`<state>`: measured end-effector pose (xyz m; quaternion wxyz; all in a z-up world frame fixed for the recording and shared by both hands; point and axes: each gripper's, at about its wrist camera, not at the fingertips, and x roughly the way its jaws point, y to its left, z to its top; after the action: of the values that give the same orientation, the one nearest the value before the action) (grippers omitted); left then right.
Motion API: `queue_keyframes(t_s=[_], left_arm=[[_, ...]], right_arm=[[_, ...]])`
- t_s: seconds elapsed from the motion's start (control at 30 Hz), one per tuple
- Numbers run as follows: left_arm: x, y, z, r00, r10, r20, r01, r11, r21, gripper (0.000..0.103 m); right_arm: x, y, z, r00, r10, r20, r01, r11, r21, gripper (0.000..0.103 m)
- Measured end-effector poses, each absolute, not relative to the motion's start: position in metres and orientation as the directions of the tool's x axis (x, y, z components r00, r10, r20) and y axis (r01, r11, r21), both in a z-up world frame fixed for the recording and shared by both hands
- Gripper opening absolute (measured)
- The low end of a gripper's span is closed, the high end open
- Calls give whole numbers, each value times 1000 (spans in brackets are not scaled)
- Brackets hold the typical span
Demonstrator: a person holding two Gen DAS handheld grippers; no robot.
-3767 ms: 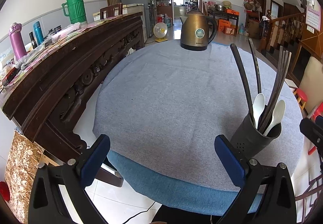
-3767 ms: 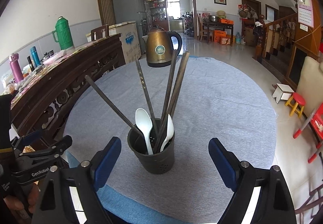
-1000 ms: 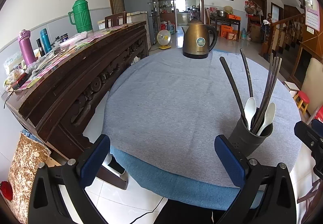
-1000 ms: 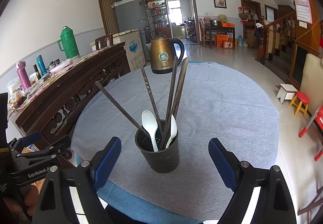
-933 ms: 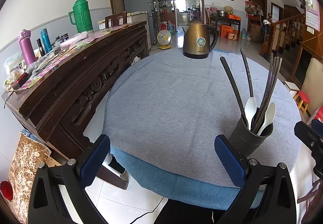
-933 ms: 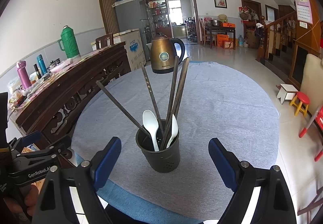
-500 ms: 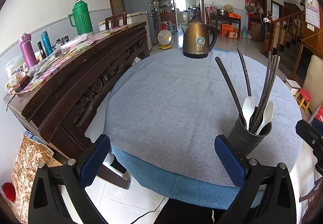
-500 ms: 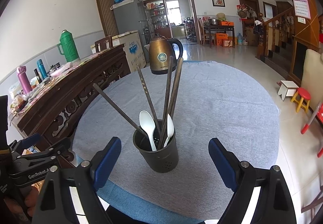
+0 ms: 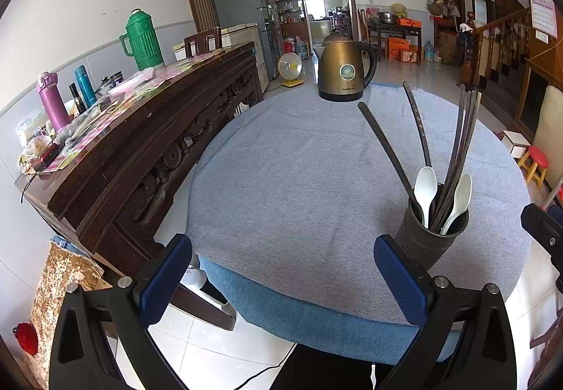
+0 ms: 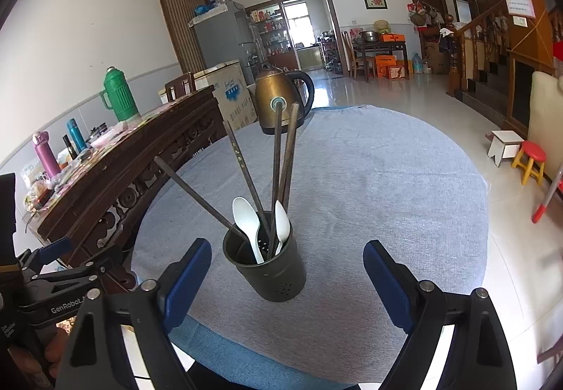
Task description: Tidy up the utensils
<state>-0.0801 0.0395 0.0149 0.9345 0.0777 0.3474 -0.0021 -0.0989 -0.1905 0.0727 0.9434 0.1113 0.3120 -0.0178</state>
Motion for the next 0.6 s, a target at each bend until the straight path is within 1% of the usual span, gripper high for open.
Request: queue_keyframes(t_s=[0.33, 0.6], left_arm=[[-86, 27, 19, 764, 59, -642, 63, 984, 165, 103], [-87, 25, 20, 765, 53, -641, 70, 984, 164, 103]], right_arm=[[-104, -205, 73, 814, 46, -580, 110, 967, 230, 90], [-105, -206, 75, 815, 46, -577, 104, 969, 224, 90]])
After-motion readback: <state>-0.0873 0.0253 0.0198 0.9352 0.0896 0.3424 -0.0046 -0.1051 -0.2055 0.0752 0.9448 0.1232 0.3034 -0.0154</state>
